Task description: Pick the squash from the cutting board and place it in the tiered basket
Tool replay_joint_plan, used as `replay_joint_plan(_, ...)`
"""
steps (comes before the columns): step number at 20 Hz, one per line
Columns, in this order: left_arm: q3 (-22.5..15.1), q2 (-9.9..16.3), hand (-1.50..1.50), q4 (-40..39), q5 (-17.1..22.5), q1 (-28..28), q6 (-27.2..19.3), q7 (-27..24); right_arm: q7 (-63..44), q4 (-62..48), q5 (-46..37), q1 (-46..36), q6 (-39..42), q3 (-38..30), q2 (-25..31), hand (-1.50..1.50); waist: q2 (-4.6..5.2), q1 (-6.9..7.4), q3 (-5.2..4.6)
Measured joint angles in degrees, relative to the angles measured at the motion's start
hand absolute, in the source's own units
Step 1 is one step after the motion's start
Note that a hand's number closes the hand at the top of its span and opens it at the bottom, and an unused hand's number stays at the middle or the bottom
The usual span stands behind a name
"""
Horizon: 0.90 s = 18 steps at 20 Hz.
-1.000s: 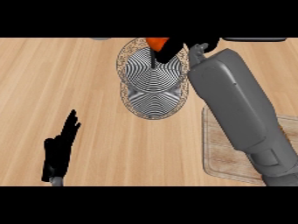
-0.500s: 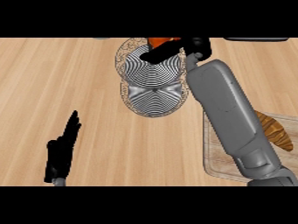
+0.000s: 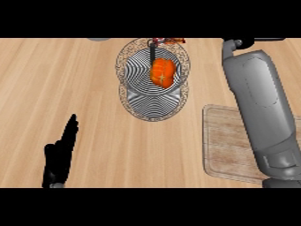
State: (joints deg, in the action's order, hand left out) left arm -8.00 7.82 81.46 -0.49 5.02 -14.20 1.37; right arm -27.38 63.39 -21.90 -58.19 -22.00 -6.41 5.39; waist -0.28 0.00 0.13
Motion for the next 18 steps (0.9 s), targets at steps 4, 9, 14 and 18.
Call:
replay_joint_plan(4,1.3,0.8,0.0,-1.1,0.6,-0.2,0.8,-0.9,-3.4,4.8,-0.4,3.3,-1.4,-3.2,4.6,-1.5,-0.11,-0.69,0.05)
replay_joint_plan(9,1.7,1.0,0.0,0.2,0.5,0.6,0.5,0.3,-7.2,15.2,4.1,11.2,3.4,-8.7,12.2,-1.5,-0.32,-1.56,0.01)
replay_joint_plan(14,2.1,0.9,0.0,0.2,0.5,1.3,0.4,-0.5,-7.1,22.6,14.5,21.3,13.9,-18.1,21.4,-1.5,-0.33,-2.17,0.04)
replay_joint_plan(18,2.0,0.8,0.0,0.3,0.5,1.1,0.8,-0.4,-4.4,23.4,23.9,28.3,23.4,-27.0,28.0,-1.5,-0.2,-1.89,0.06)
